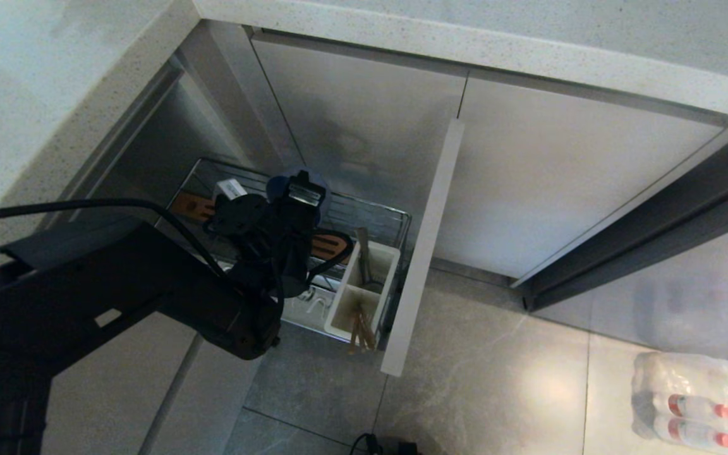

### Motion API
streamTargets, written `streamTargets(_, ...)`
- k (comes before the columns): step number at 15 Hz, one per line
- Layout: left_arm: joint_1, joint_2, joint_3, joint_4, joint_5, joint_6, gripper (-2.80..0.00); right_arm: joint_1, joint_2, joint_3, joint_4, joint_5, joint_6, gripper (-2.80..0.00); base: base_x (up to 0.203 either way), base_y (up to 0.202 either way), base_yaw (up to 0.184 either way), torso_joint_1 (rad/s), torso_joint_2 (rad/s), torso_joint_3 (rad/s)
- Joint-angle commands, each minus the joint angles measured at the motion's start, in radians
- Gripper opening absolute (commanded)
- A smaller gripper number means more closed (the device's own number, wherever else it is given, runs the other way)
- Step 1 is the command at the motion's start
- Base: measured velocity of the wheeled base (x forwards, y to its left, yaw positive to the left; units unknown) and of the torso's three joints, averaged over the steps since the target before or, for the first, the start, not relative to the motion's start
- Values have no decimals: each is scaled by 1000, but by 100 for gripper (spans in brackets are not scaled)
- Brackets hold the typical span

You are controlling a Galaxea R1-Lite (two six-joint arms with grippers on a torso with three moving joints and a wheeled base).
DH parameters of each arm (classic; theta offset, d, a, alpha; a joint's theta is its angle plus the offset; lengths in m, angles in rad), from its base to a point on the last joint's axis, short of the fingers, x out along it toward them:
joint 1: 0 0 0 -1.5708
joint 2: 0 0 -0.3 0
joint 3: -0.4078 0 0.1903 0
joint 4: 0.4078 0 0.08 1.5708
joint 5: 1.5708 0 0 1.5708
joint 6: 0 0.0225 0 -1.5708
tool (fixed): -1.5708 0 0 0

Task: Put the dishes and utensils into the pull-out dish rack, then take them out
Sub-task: Pick up the bowl and place it in the cupboard

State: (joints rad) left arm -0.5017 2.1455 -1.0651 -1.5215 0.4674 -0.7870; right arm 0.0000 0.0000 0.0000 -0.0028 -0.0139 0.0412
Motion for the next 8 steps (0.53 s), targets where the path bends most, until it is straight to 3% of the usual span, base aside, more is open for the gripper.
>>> streamTargets(1,0,-4,0,-9,2,-5,-280,0,2,0,0,-1,0,-280,0,0,0,0,0,0)
streamTargets(2,0,-6,0,-9,2,-1,-280,0,2,0,0,0,0,-280,0,0,0,0,0,0)
streamTargets(3,2,-7,2,-9,2,-1,0,0,1,0,0,0,0,-280,0,0,0,0,0,0)
streamTargets(8,2,-28,24,-9,2,1,0,0,2,0,0,0,0,-280,0,0,0,0,0,0)
